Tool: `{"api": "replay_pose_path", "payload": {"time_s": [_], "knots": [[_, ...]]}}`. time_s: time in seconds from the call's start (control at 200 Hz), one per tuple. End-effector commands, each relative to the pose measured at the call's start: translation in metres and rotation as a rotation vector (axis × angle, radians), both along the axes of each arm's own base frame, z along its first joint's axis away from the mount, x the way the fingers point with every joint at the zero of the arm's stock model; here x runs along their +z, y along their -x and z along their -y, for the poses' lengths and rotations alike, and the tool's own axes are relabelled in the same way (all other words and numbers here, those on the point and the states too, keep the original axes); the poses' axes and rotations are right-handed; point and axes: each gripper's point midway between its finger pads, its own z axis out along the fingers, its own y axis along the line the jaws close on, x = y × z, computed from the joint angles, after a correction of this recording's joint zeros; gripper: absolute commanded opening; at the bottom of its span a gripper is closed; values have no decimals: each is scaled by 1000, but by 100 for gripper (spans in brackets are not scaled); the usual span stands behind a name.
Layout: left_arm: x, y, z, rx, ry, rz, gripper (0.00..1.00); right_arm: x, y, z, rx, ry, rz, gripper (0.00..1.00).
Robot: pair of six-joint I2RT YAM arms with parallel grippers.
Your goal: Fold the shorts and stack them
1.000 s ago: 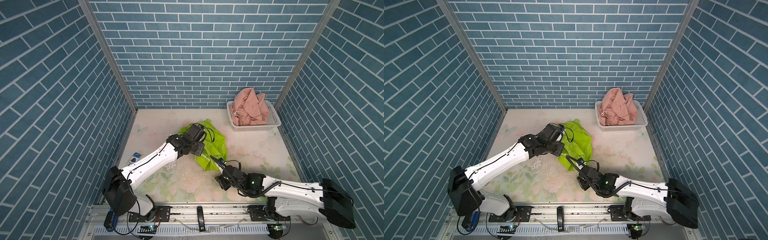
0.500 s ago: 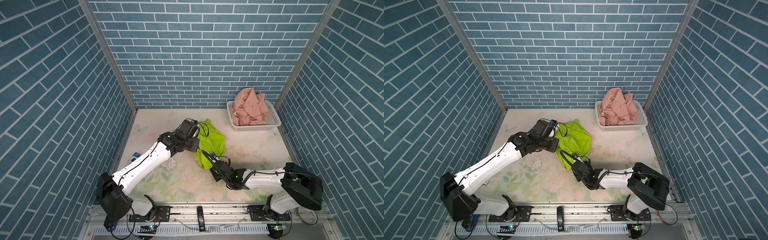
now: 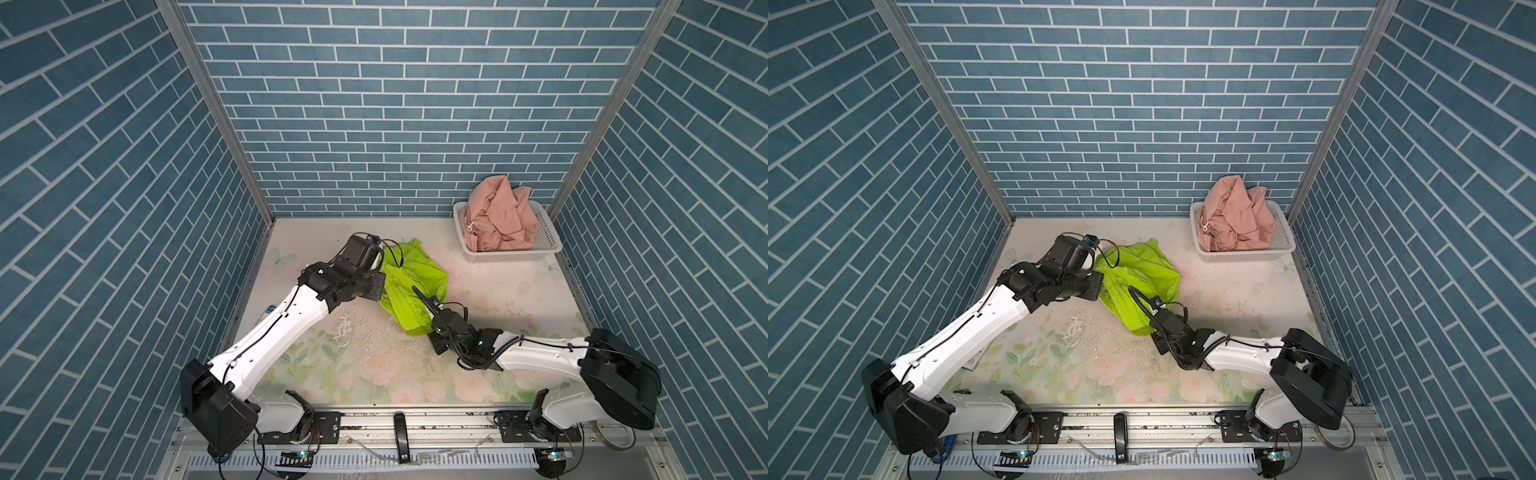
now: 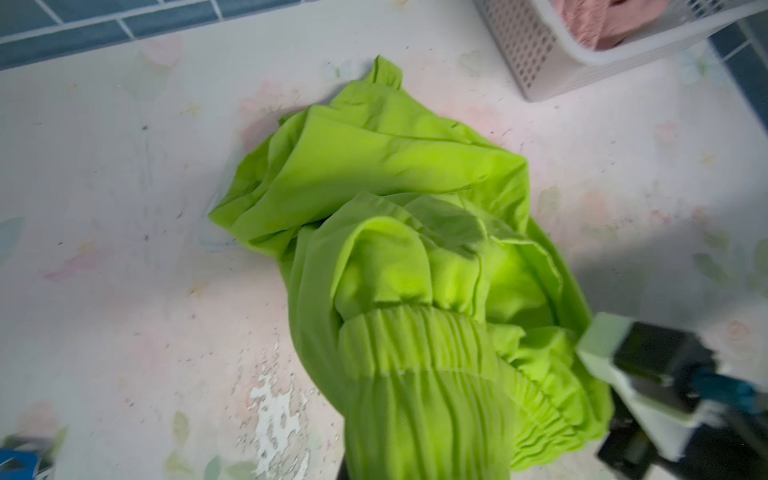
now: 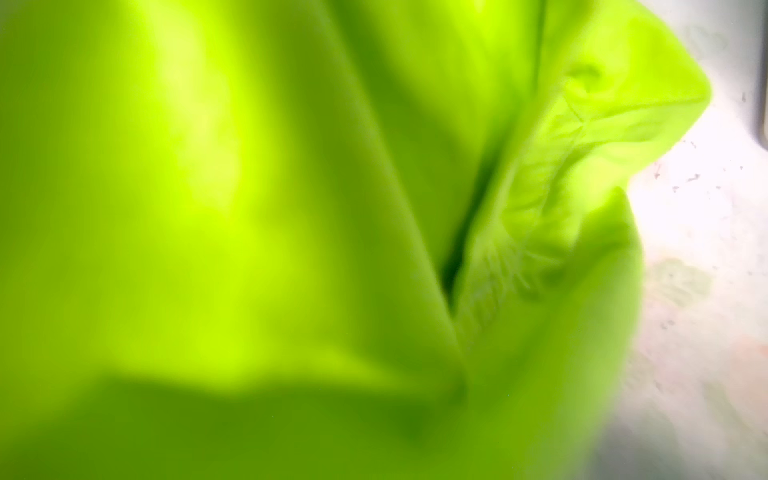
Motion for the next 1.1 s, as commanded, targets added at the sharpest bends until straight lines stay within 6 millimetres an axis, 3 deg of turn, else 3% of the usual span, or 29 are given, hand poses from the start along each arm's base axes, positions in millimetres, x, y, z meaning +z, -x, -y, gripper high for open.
{"api": "replay_pose_path", "payload": {"time_s": [0.0, 0.07, 0.14, 0.29, 0.41, 0.465, 0.54, 0.65, 0.835, 0.97, 1.095], "knots": [[26, -2, -48, 77, -144, 19, 0, 47, 8, 23, -26, 20, -93, 0], [39, -3, -64, 97, -179, 8, 0, 83, 6, 39, -48, 42, -79, 0], [58, -4, -66, 76, -199, 14, 0, 120, 4, 48, -45, 59, -27, 0], [109, 3, -46, -76, -145, 40, 0, 204, -6, 50, -6, 64, 109, 0], [154, 12, -72, -31, -225, 114, 0, 276, -9, 54, 6, 6, 230, 0], [168, 18, -86, 0, -268, 133, 0, 297, -9, 58, -2, 2, 265, 0], [178, 28, -95, 11, -296, 121, 0, 310, -11, 61, -9, 22, 276, 0], [172, 34, -102, 35, -312, 105, 5, 301, -9, 57, 9, 63, 202, 0], [121, 20, -123, 134, -433, -39, 5, 241, -4, 44, 49, 197, -42, 0], [81, 1, -108, 117, -353, -91, 3, 193, -12, 23, 94, 215, -183, 0], [47, -13, -100, 123, -309, -157, 2, 168, -24, 5, 139, 160, -290, 0]]}}
